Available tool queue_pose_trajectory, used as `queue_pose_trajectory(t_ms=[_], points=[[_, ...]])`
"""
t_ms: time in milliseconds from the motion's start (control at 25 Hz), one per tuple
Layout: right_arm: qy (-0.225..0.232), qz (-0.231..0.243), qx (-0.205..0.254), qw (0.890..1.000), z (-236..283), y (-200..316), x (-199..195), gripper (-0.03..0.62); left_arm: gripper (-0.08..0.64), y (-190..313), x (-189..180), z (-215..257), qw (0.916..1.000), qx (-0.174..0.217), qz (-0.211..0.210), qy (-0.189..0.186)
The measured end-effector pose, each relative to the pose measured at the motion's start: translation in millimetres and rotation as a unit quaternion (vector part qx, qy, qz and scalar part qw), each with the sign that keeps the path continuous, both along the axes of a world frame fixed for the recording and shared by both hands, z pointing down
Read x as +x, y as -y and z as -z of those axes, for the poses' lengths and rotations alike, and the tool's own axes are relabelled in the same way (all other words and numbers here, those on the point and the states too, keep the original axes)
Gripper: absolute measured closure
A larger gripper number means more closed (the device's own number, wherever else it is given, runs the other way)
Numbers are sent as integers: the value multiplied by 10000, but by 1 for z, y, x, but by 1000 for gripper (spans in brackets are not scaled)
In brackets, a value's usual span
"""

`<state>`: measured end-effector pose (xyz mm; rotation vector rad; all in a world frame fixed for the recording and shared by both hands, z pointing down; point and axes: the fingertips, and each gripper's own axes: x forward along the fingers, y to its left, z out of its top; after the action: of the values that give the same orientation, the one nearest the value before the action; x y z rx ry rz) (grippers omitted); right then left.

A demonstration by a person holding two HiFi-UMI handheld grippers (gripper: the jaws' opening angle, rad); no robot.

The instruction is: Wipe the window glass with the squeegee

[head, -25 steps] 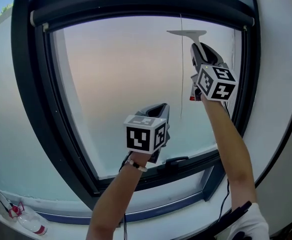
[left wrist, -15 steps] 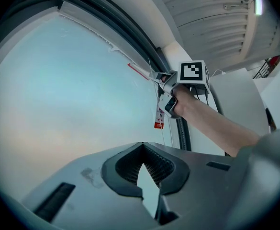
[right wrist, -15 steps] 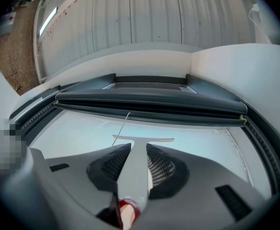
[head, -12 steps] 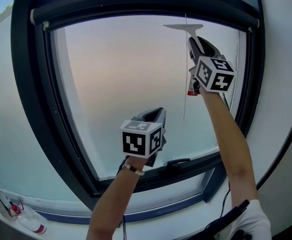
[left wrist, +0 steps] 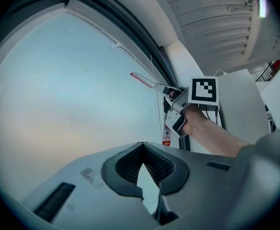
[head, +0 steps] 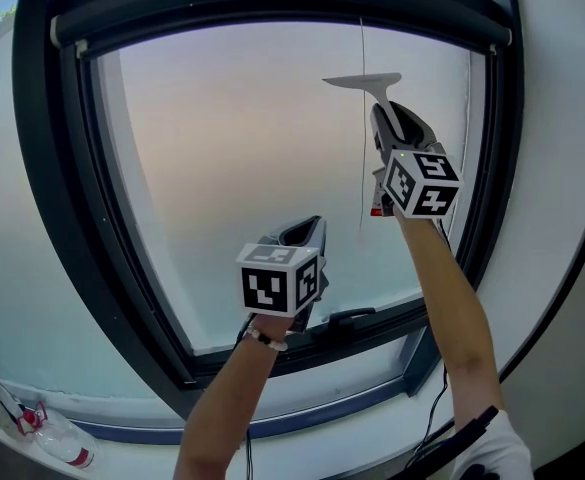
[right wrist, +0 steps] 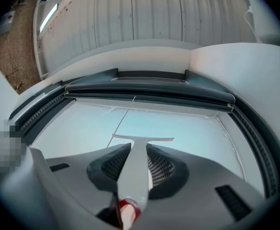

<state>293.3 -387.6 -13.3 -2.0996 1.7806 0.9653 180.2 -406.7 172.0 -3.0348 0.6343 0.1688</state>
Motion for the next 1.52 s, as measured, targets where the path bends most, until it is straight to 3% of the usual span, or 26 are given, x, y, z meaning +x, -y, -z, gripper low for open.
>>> queue_pose_trajectory(t_ms=[560,920,1520], points=[[231,-71,-291,9993,-102,-4,7,505,560,-5,0,-53,9993,-316,-36,186],[349,-423,-582,9968,-172,-13,12,505,560,-15,12,-95,9972,-638,-196,339],[721,-271,-1064,9913,-269,-16,14,505,560,-21,11,-136,9935,-1023,-264,422]])
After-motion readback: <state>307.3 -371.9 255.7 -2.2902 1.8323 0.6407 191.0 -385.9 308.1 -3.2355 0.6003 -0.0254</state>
